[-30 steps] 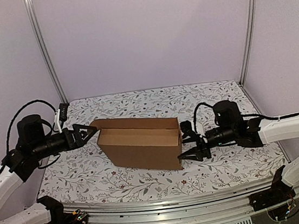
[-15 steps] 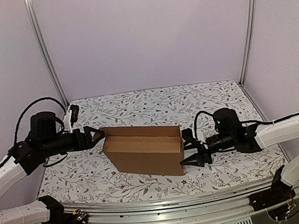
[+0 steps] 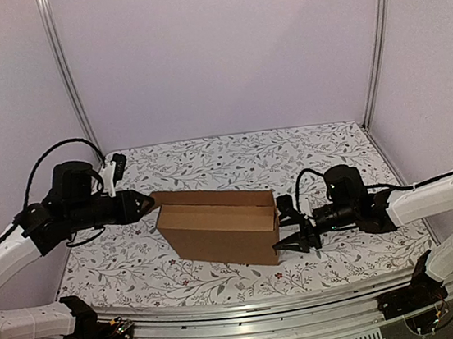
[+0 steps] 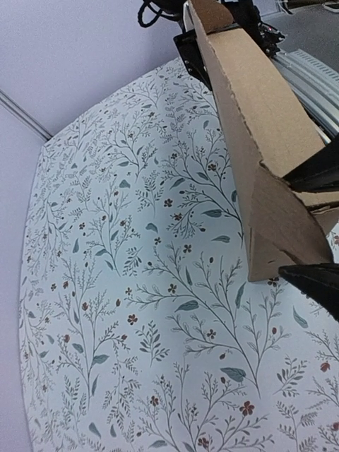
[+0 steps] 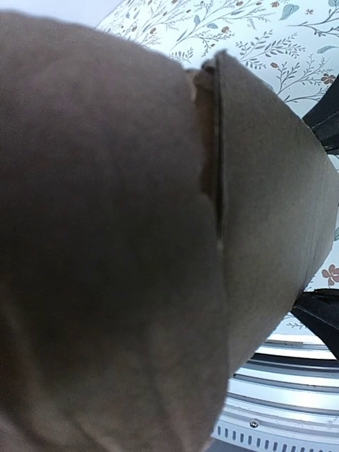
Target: Fold the paper box
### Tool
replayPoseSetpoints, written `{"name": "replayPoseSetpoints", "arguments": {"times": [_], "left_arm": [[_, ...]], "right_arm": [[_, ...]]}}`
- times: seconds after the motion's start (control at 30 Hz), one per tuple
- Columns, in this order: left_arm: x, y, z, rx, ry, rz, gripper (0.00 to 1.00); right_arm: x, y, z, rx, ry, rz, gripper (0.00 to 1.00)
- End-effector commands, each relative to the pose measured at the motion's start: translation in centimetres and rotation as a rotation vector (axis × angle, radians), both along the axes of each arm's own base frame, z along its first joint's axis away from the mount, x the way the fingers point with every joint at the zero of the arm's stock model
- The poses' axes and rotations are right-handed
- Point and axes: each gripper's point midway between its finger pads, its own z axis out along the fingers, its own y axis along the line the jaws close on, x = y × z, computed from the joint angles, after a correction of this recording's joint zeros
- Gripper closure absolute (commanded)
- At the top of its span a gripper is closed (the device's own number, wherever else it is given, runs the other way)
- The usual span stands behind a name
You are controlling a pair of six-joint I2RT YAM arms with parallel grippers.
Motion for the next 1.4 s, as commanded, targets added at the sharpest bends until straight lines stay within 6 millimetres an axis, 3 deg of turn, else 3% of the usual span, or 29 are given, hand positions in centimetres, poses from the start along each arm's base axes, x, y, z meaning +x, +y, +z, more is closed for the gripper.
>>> {"name": "replayPoseSetpoints", "arguments": {"times": [0.0,0.33,0.43,0.73,1.07,1.37], "left_arm": [[-0.1,-0.3,0.1,0.025,0.001,-0.008,0.69],[0.2,-0.8,-0.3,0.05,0.02,-0.019,0.89],[0.3,-1.1,-0.2,0.057,0.025,-0.022,1.0],[0.8,-2.2,1.9,0.041,0.026,-0.033,1.0],[0.8,-3.6,2.1,0.03,0.079,-0.058,1.0],[1.2,-3.4,2.8,0.08,0.08,-0.053,1.0]], "right_arm": [[0.3,-0.1,0.3,0.023,-0.012,-0.014,0.67],[0.2,-0.1,0.5,0.031,-0.011,-0.015,0.67],[0.2,-0.1,0.5,0.034,-0.014,-0.015,0.67],[0.3,-0.3,-0.3,0.019,-0.018,-0.038,0.68],[0.3,-0.2,-1.5,-0.02,-0.032,-0.058,0.68],[0.1,-0.4,-3.0,-0.073,-0.042,-0.068,0.68]]}}
